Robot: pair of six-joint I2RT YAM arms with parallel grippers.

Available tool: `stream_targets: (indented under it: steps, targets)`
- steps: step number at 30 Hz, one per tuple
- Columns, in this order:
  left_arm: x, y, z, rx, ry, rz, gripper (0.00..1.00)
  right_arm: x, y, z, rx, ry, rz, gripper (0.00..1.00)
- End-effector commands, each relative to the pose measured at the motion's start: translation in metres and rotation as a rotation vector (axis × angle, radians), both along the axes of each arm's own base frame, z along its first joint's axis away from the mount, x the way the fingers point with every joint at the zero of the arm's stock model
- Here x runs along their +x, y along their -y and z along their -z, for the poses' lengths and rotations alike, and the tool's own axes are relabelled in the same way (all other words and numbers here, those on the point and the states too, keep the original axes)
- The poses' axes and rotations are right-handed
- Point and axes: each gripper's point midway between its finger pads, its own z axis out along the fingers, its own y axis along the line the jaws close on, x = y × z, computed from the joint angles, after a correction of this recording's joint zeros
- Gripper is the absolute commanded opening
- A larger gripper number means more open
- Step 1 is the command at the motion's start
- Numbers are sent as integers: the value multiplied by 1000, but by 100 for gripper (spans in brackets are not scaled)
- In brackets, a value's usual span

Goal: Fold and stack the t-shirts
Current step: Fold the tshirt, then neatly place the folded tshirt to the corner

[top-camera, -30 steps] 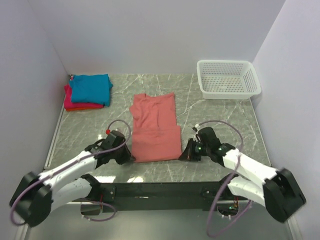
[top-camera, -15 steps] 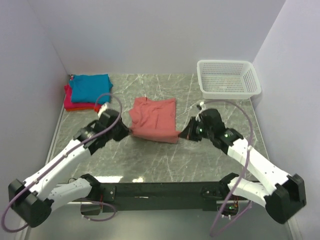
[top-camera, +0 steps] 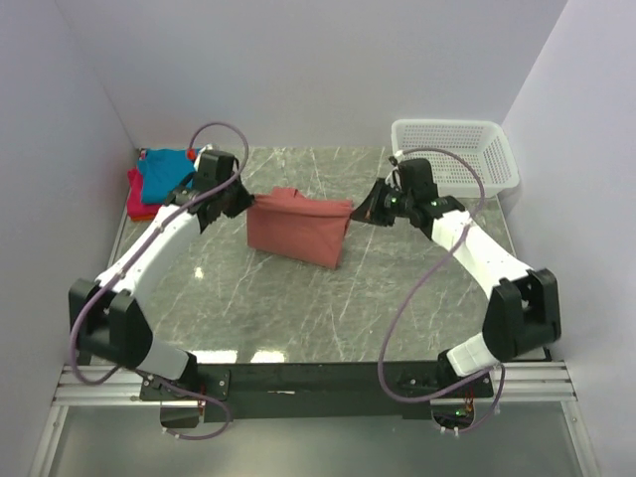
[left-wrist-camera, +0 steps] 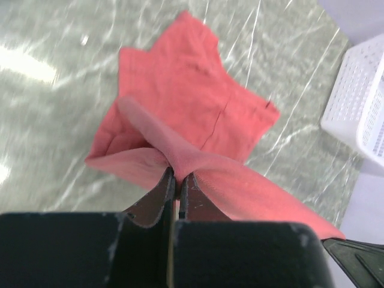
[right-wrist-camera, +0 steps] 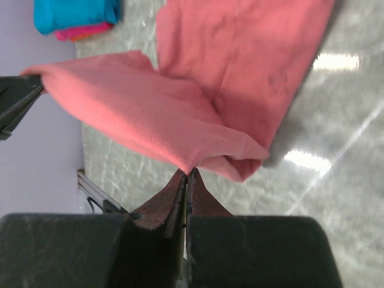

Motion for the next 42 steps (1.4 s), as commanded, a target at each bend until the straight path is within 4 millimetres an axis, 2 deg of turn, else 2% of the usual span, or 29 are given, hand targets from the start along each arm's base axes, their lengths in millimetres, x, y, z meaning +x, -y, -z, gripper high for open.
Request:
stream_targets:
  steps: [1,7,9,10,11,12,13,14,16,17,18,20,21,23,26,28,30,31,32,33,34,35,36,37,38,39,40,41,42]
  targets:
    - [39,-13,-16,45,76,6,0,33,9,-21,5,69,7,0]
    - [97,-11,6,50,60,41,1,86,18,7,-13,5,43,0]
    - [118,-4,19,32,43,69,0,107,22,20,-23,-15,69,0]
    - [133,-4,28,38,28,67,0,116,24,40,-39,-50,80,0]
    - [138,-3,35,45,15,70,1,127,23,35,-36,-35,81,0]
    - [144,-2,43,50,1,72,0,135,26,40,-40,-44,91,0]
    - [156,3,52,56,-4,101,1,138,25,61,-52,-94,90,0]
    - [161,5,58,57,-11,107,1,146,23,57,-46,-81,82,0]
    - [164,7,71,66,-50,121,2,155,23,66,-48,-89,87,11]
    - [170,9,78,64,-59,127,10,161,22,73,-48,-98,84,30]
    - [171,10,82,62,-64,132,31,166,22,74,-47,-95,86,39]
    - [174,12,85,60,-61,141,56,178,25,74,-56,-74,94,54]
    - [175,12,82,60,-56,147,99,182,27,73,-70,-60,104,59]
    - [175,14,66,62,-20,170,99,188,30,61,-87,-45,109,74]
    - [169,12,40,65,41,178,99,178,30,41,-88,6,81,88]
    - [159,8,27,73,60,178,99,172,28,28,-81,55,67,89]
    - [150,4,21,85,62,168,99,153,28,15,-82,87,55,89]
    - [140,1,18,97,66,174,99,146,29,-5,-74,135,58,90]
    - [136,-1,17,101,65,171,99,133,31,7,-78,108,54,90]
    - [132,-4,16,107,67,166,99,125,31,4,-74,114,54,90]
    - [123,-5,16,115,69,179,99,117,30,-13,-61,161,51,91]
    - [120,-4,17,118,73,197,99,104,33,1,-68,133,52,91]
    - [114,-3,19,120,65,227,99,98,35,1,-70,143,59,91]
    - [109,-4,20,122,55,227,99,88,37,-11,-67,172,63,91]
    - [106,-5,23,127,46,228,99,75,40,4,-76,139,66,91]
    - [101,-6,31,136,27,240,99,69,42,5,-76,147,71,91]
    - [97,-6,29,135,31,247,99,60,44,-6,-69,180,74,91]
    - [95,-6,32,137,30,257,100,46,47,10,-79,156,68,91]
    - [92,-4,33,138,31,270,99,41,48,10,-77,175,67,91]
